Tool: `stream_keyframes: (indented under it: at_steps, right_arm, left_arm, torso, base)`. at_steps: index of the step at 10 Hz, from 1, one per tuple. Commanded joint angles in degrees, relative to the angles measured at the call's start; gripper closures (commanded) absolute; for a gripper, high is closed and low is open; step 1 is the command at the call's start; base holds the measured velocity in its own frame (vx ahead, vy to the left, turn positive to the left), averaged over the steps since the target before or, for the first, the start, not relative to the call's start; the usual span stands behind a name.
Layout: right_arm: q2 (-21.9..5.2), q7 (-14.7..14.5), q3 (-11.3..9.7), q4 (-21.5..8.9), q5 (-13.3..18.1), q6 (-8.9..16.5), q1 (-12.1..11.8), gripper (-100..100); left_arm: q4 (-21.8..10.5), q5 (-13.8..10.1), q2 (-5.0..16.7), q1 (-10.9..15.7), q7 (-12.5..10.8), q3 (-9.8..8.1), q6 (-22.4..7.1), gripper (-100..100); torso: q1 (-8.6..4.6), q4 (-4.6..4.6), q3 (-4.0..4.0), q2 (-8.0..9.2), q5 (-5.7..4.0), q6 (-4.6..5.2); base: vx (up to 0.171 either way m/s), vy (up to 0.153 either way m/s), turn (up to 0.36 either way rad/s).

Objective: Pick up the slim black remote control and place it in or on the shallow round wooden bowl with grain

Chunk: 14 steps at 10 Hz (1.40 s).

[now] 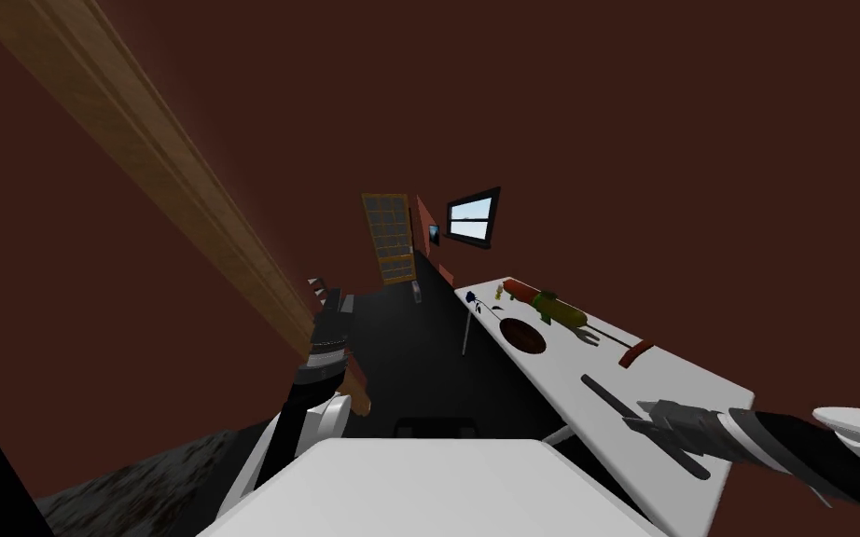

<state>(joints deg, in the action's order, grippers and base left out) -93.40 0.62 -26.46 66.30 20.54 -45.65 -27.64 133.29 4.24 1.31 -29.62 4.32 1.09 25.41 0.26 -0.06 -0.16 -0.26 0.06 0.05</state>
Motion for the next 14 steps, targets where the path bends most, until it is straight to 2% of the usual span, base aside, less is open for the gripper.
stream_keyframes:
  at_steps: [1,2,6,7,8,9,10,11,13,14]
  right_arm:
    - [-1.0,0.3,-1.8,-0.7,0.8,1.6,0.0,-100]
    - [-1.0,0.3,-1.8,-0.7,0.8,1.6,0.0,-100]
    - [-1.5,0.4,-7.2,-4.9,3.4,3.1,0.6,-100]
    - [-1.5,0.4,-7.2,-4.9,3.4,3.1,0.6,-100]
    - [-1.3,0.5,-8.7,-5.9,4.0,3.5,0.8,-100]
    - [-1.9,0.6,-7.8,-4.9,3.3,3.5,0.4,-100]
    - [-1.9,0.6,-7.9,-4.9,3.4,3.5,0.3,0]
    - [-0.2,0.1,-8.1,-5.5,3.7,4.2,0.3,-100]
    - [1.8,-0.4,-8.3,-6.3,4.2,5.1,0.2,-100]
    - [1.2,-0.3,-8.2,-5.9,4.0,5.0,0.1,-100]
  left_arm:
    - [0.0,0.0,0.0,0.0,0.0,0.0,0.0,0]
    - [0.0,0.0,0.0,0.0,0.0,0.0,0.0,0]
    - [0.0,0.0,0.0,0.0,0.0,0.0,0.0,0]
    - [0.0,0.0,0.0,0.0,0.0,0.0,0.0,0]
    - [0.0,0.0,0.0,0.0,0.0,0.0,0.0,0]
    - [0.0,0.0,0.0,0.0,0.0,0.0,0.0,0]
    - [0.0,0.0,0.0,0.0,0.0,0.0,0.0,0]
    - [0.0,0.0,0.0,0.0,0.0,0.0,0.0,0]
    - [0.0,0.0,0.0,0.0,0.0,0.0,0.0,0]
    - [0.0,0.0,0.0,0.0,0.0,0.0,0.0,0]
  torso:
    - [0.0,0.0,0.0,0.0,0.0,0.0]
    - [-0.02,0.01,0.02,0.04,0.0,-0.01]
    - [0.07,-0.01,-0.02,-0.03,0.0,-0.01]
    - [0.1,0.0,0.01,0.02,0.02,0.01]
    - [0.01,0.03,0.08,0.15,-0.01,0.02]
    - [-0.03,0.05,0.11,0.19,-0.01,0.01]
    - [-0.09,0.06,0.16,0.27,-0.03,0.02]
    - [-0.14,0.08,0.2,0.33,-0.04,0.02]
    - [-0.24,0.07,0.17,0.29,-0.07,0.02]
    - [-0.25,0.07,0.16,0.26,-0.08,0.02]
  base:
    - [0.074,0.035,0.061]
    - [0.057,0.028,0.037]
    - [0.086,0.054,0.07]
    - [0.044,0.04,0.007]
    - [0.04,0.031,0.046]
    - [0.021,0.013,0.01]
    - [0.0,0.0,0.0]
    - [0.016,-0.011,0.066]
    - [0.033,-0.018,0.074]
    - [0.015,-0.007,0.008]
